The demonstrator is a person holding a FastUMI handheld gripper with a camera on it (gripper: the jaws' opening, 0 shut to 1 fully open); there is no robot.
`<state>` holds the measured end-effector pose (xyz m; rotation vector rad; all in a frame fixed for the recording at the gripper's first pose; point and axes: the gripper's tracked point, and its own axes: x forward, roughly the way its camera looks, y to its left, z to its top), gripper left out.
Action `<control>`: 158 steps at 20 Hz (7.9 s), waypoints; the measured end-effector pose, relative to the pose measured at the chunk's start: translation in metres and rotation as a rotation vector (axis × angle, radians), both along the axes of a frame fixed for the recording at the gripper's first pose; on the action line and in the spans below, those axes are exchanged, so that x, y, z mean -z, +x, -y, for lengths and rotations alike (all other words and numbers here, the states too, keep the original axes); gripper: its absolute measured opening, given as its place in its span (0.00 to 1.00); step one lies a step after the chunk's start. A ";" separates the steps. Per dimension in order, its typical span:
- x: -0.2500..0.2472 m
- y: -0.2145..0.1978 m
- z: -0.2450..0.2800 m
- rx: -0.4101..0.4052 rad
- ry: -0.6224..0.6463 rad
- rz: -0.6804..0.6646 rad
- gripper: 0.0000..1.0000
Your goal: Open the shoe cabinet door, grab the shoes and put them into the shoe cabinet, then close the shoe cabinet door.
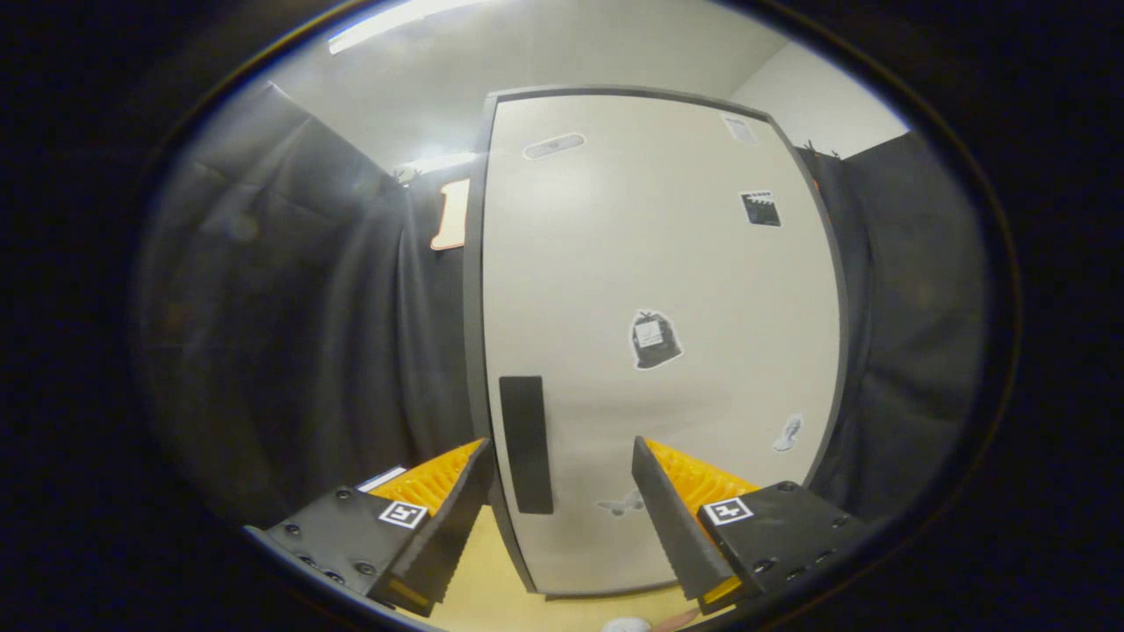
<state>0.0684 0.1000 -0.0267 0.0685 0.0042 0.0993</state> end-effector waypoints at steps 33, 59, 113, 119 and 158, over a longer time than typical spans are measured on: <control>0.017 0.033 -0.023 0.002 -0.020 -0.041 0.19; 0.020 -0.012 0.084 -0.211 -0.036 -0.077 0.18; 0.142 -0.047 0.035 -0.008 0.097 -0.389 0.48; 0.198 -0.068 0.035 0.002 0.063 -0.604 0.59; 0.223 -0.067 0.046 0.001 -0.119 -0.657 0.03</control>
